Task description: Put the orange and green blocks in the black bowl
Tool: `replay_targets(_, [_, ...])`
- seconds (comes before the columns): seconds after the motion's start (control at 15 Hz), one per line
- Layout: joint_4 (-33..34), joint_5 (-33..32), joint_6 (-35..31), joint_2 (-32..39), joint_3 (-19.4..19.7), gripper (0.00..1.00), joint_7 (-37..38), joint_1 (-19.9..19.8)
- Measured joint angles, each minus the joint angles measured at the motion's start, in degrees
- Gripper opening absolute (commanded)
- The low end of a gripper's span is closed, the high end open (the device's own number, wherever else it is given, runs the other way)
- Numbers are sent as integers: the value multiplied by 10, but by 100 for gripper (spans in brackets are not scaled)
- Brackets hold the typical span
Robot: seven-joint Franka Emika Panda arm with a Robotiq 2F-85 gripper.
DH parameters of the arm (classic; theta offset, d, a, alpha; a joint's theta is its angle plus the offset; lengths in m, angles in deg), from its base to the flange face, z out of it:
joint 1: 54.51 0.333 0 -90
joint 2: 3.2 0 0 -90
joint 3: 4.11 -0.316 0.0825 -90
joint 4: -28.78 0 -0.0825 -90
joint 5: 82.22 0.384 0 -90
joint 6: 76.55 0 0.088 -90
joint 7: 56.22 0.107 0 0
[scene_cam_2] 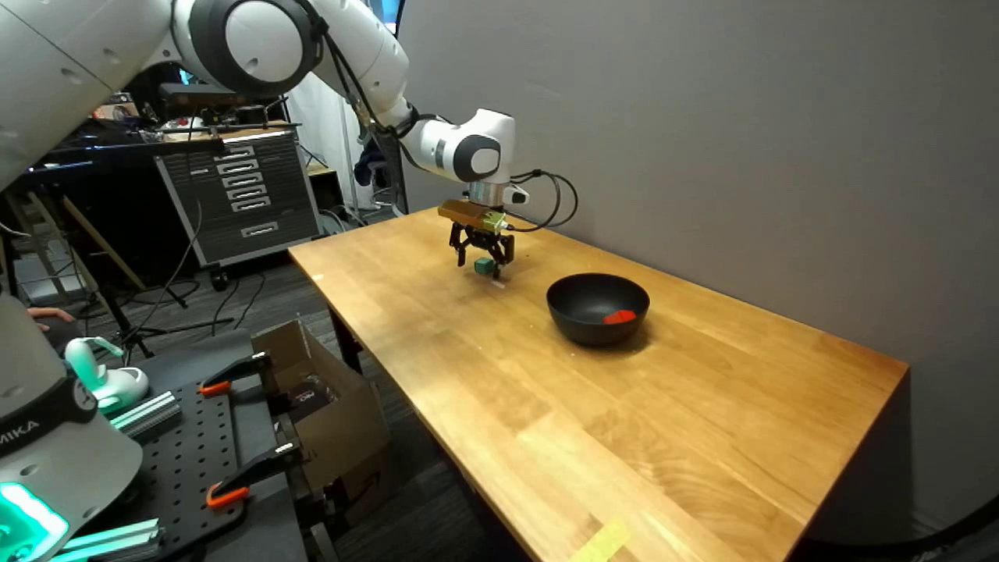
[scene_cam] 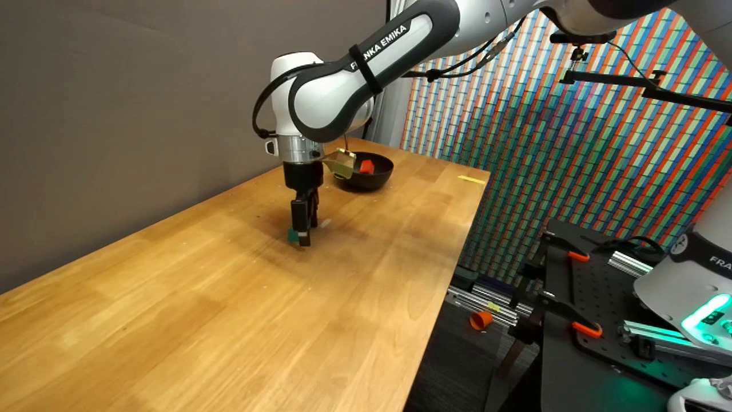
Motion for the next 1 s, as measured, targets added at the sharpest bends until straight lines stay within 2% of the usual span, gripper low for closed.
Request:
replay_targets(0.07, [6, -3, 0, 3, 0, 100, -1, 2])
replay_targets(0.13, [12, -6, 0, 7, 0, 75, -1, 5])
replay_targets(0.2, [17, -10, 0, 9, 0, 74, -1, 7])
replay_targets(0.67, [44, -35, -1, 22, 4, 20, -1, 15])
replay_targets(0.87, [55, -38, -2, 22, 15, 19, 3, 15])
replay_targets(1.0, [66, -42, -8, 21, 38, 20, 15, 14])
